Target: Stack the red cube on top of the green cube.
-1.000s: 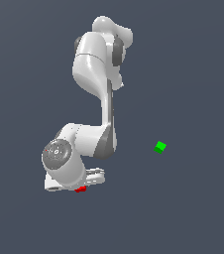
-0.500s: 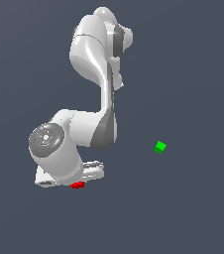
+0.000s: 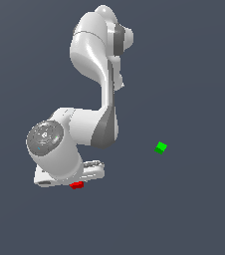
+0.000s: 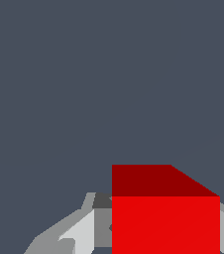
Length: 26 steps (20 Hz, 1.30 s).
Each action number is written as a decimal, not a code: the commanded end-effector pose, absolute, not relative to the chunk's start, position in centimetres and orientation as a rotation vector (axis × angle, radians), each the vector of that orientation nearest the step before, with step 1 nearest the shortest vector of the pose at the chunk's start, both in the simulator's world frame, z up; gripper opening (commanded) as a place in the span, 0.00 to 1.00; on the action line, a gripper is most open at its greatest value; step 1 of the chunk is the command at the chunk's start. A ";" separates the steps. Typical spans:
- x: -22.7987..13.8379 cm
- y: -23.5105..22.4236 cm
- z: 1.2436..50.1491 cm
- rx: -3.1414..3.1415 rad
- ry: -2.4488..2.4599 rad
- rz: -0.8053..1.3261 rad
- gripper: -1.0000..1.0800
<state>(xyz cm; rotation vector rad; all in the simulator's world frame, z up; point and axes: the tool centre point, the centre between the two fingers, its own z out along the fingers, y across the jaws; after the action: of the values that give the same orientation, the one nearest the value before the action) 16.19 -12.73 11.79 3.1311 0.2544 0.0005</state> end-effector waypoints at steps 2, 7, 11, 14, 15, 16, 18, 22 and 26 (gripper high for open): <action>16.1 -12.4 11.8 3.131 0.255 0.002 0.00; 15.6 -11.6 11.7 3.131 0.255 0.002 0.00; 15.0 -10.5 11.5 3.131 0.255 0.002 0.00; 14.3 -9.3 11.3 3.131 0.255 0.002 0.00; 14.0 -8.8 11.3 3.131 0.255 0.002 0.00; 13.8 -8.3 11.2 3.131 0.255 0.002 0.00; 13.2 -7.2 11.0 3.131 0.255 0.002 0.00; 11.8 -4.7 10.6 3.131 0.256 0.001 0.00; 10.3 -1.8 10.2 3.131 0.256 0.001 0.00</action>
<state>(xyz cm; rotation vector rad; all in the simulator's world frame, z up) 10.88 -2.97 10.31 3.1309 0.2547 0.0001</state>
